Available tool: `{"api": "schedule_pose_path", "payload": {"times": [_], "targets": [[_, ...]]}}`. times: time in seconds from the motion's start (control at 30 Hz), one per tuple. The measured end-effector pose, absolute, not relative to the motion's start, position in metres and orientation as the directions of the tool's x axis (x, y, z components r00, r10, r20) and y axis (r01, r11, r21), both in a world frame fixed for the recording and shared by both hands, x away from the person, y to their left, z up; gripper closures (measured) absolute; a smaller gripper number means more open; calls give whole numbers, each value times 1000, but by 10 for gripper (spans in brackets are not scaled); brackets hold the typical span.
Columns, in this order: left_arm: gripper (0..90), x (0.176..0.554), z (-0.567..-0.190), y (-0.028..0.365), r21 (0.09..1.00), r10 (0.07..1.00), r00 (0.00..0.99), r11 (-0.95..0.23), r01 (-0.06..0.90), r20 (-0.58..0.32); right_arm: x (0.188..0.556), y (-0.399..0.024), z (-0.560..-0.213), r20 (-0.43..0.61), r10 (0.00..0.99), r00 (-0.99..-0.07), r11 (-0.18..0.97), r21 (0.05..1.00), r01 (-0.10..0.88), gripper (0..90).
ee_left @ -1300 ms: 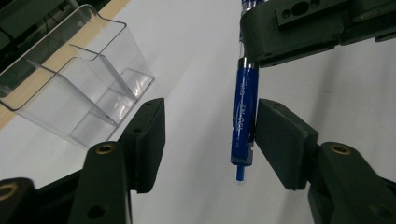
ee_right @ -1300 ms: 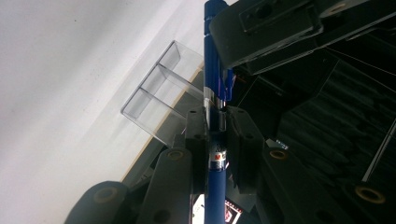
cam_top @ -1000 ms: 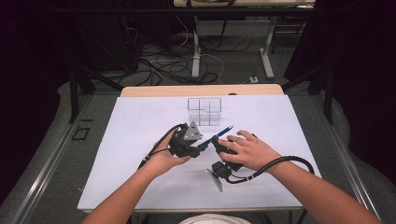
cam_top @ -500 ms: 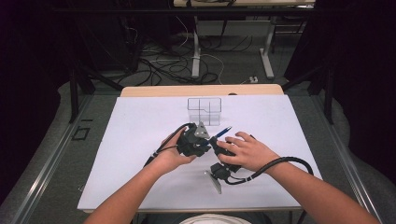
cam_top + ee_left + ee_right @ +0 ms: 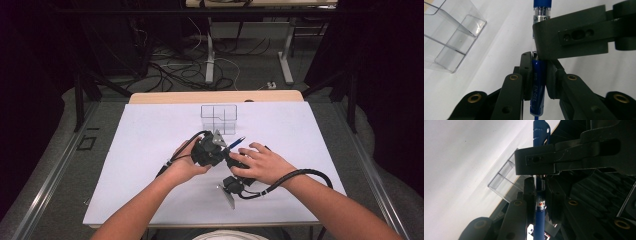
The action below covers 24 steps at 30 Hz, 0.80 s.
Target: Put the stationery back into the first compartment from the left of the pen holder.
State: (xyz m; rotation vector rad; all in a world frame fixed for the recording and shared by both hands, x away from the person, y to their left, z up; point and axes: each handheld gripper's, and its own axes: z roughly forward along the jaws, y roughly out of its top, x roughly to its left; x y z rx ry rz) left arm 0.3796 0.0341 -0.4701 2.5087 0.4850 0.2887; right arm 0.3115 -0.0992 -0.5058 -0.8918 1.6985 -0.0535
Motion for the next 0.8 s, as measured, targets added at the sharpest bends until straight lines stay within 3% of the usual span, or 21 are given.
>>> {"api": "schedule_pose_path", "payload": {"times": [0.33, 0.37, 0.4, 0.53, 0.8], "targets": [[785, 380, -470, 35, 580, 416, 905, -761, 291, 93, 310, -98, -504, -811, -581, -65, 723, -478, -498, 788], [785, 381, -470, 35, 580, 420, 903, -760, 294, 94, 313, -98, -505, -820, -570, -43, 706, -463, -536, 784], [785, 381, -470, 35, 580, 424, 900, -760, 295, 98, 316, -99, -507, -837, -546, -39, 702, -432, -566, 770], [786, 385, -470, 38, 575, 438, 896, -753, 319, 76, 311, -96, -501, -821, -566, -69, 727, -458, -512, 718], [785, 391, -472, 45, 588, 476, 877, -729, 351, 66, 312, -97, -499, -846, -522, -108, 762, -406, -505, 605]]}}
